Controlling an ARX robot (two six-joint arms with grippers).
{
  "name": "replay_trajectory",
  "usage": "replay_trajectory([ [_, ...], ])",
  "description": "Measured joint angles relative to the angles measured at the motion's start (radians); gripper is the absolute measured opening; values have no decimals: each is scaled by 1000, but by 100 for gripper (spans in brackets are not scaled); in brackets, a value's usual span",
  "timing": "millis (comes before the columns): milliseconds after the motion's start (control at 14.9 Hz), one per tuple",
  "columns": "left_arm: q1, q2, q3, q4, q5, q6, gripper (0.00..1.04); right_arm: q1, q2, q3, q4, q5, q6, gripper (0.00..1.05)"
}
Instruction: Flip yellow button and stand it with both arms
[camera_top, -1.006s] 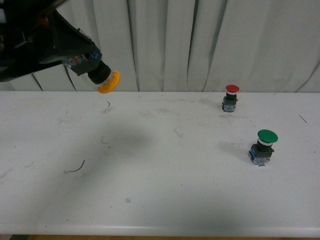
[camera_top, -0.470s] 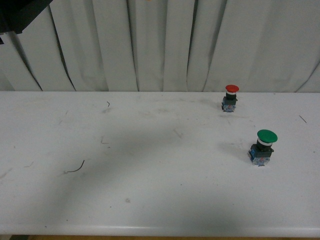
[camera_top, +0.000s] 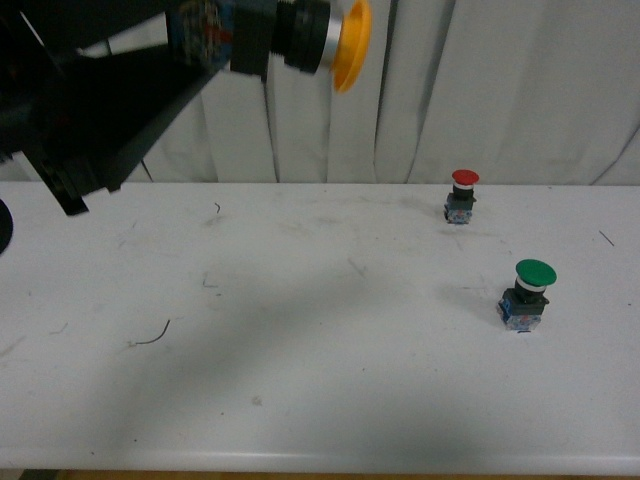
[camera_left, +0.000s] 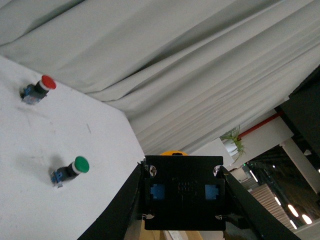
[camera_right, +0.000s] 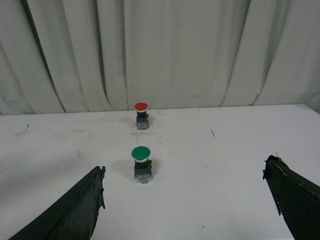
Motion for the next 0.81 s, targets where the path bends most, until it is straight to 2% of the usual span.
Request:
replay_trajectory([
  [201,26,61,-4,-1,4,-51,36,0,0,0,0,0,0,98],
  [805,31,67,-4,0,24,-76,36,0,0,0,0,0,0,98],
])
